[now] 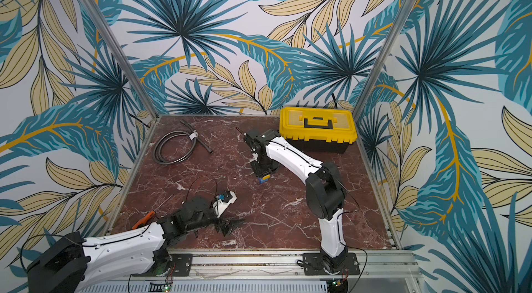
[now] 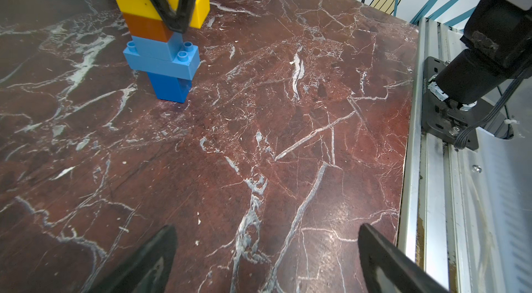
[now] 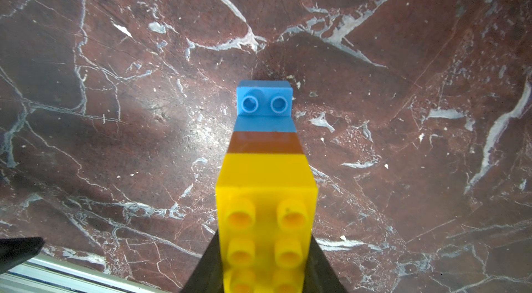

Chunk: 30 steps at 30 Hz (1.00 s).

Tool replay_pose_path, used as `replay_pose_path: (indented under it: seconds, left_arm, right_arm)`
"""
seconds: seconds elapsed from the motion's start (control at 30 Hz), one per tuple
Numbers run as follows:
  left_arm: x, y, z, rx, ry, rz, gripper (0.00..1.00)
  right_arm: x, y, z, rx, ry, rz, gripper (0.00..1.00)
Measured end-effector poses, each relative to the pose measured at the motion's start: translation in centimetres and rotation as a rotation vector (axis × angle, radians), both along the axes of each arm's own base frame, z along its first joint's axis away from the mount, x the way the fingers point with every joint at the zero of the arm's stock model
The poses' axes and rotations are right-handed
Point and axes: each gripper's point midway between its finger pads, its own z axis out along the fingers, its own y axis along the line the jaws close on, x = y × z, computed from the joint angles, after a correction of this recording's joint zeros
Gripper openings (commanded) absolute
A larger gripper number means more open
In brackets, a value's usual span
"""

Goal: Assemble the letter f with lego
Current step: Pick up the lego brick from the center of the board.

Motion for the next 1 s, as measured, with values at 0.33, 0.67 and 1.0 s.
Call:
replay_pose_path:
  seconds: [0.33,0.67,1.0]
  left_arm:
    - [0.4,-0.6,1.3,-0.024,-0.018,-0.001,0.99]
    - [0.2,-0.7,2.1,-0.048,-0.028,-0.017,0.99]
    - [0.1,-0.7,2.3,-0.055,-0.032,-0.020,0.99]
  right_arm:
    - [-0.7,0.3,1.6,0.117,-0.031,-0.029,0.31]
    - [-0.8,-0.1,0.1,0.257,-0.011,-0.122,0.31]
    - [-1.0,0.0,-0.8,0.395,-0.001,-0.178,0.31]
